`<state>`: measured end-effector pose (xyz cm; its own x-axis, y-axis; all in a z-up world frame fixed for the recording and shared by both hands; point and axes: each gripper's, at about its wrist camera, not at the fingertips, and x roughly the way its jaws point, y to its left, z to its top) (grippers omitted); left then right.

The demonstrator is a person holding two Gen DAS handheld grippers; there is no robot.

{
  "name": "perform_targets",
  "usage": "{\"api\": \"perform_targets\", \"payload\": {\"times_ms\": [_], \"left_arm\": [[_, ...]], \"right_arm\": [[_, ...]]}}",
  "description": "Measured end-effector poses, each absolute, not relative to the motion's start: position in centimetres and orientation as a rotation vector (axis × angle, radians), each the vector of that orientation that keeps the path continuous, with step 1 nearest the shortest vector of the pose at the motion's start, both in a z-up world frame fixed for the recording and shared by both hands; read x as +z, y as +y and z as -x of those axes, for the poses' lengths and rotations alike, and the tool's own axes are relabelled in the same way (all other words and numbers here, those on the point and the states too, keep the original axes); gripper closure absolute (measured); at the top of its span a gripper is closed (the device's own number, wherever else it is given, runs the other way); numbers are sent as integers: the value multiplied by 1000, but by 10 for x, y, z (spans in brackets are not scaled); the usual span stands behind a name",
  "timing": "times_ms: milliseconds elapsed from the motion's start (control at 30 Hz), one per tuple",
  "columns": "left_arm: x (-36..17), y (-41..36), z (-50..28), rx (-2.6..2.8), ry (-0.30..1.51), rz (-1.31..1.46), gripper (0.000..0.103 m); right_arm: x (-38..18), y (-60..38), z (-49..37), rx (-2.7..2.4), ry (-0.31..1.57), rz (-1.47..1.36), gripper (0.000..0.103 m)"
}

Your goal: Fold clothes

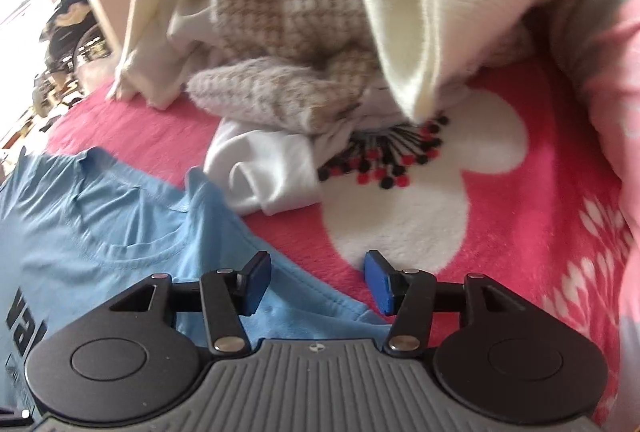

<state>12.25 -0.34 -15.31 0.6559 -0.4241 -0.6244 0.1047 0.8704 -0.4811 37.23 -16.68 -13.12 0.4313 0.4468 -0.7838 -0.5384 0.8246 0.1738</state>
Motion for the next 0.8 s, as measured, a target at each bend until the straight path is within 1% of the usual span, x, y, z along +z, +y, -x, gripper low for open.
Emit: {"api": "perform_targets", "payload": {"times_ms": [33, 100, 133, 200, 233, 267, 300, 400, 667, 733, 800], "left_arm": [[-153, -3, -123, -310, 805, 428, 71], [-153, -4, -123, -310, 805, 425, 71], [-153, -4, -122, -310, 805, 425, 71], [-153, -4, -122, -308, 806, 425, 71], [-153, -4, -122, -307, 807, 425, 71], [-153, -3, -122, -307, 808, 426, 71], [-153, -3, -122, -306, 809, 426, 71], [-153, -3, -121, -304, 811, 428, 71], [-154, -1, -123, -303, 816, 438, 71], [-155, 0, -124, -303, 817, 437, 71], [-155, 0, -123, -303, 817, 435, 71]], "right_arm": [[-131, -167, -372, 628, 945, 110, 49], [-130, -165, -370, 645, 946, 136, 58], [-130, -163, -369, 653, 949, 156, 61], [-130, -157, -366, 662, 946, 204, 76], [-131, -154, -363, 664, 941, 230, 81], [-131, -151, -361, 670, 937, 247, 92], [-130, -149, -359, 671, 927, 262, 99], [-125, -149, -354, 633, 867, 281, 100], [-126, -162, -356, 557, 864, 273, 99], [-126, -160, -357, 542, 859, 254, 98], [-123, -160, -357, 515, 822, 239, 92]]}}
